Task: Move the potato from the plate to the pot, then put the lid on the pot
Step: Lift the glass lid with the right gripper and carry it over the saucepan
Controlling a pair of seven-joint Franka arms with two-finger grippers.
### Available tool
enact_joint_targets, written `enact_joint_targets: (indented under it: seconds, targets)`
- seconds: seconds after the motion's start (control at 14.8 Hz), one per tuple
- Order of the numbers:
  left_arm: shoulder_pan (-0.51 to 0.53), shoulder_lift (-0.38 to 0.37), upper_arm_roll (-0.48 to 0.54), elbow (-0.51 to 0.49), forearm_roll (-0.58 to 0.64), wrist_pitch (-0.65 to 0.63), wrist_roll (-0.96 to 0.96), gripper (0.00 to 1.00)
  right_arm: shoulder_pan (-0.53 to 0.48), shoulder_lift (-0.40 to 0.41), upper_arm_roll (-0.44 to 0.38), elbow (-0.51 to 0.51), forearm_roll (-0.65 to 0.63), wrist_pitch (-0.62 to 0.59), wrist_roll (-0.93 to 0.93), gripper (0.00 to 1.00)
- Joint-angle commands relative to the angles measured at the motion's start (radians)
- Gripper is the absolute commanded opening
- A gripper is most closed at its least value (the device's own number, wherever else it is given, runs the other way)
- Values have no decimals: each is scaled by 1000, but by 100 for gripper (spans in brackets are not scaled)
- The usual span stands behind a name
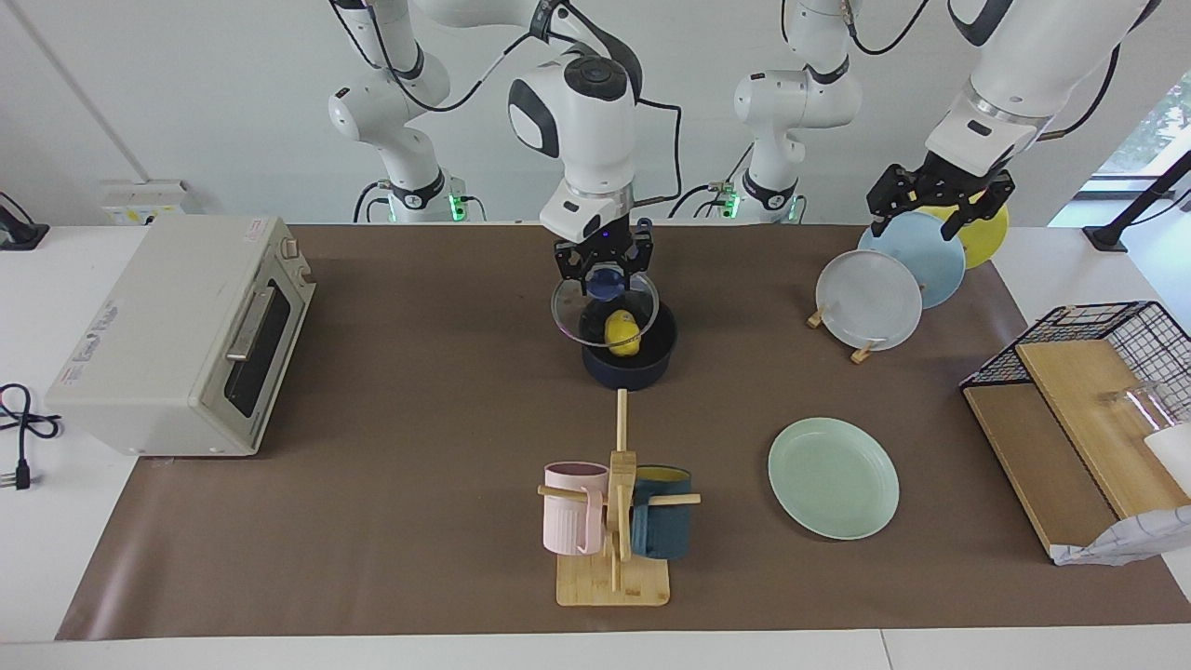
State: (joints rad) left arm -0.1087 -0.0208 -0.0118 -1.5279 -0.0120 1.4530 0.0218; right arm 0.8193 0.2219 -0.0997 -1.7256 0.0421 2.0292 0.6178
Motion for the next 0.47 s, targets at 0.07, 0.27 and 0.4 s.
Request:
enact_joint_targets:
  seconds: [0.07,0.27,0.4]
  targets:
    - [29,-13,-27,-11,4,9,-11,100,20,43,-3,26,-5,51,13,38]
    - [32,-13,-25,-12,4,10,-8,100,21,66,-3,26,-7,81,14,38]
    - [30,-14,-25,-17,4,10,-2,100,29,85,-3,21,-28,88,11,38]
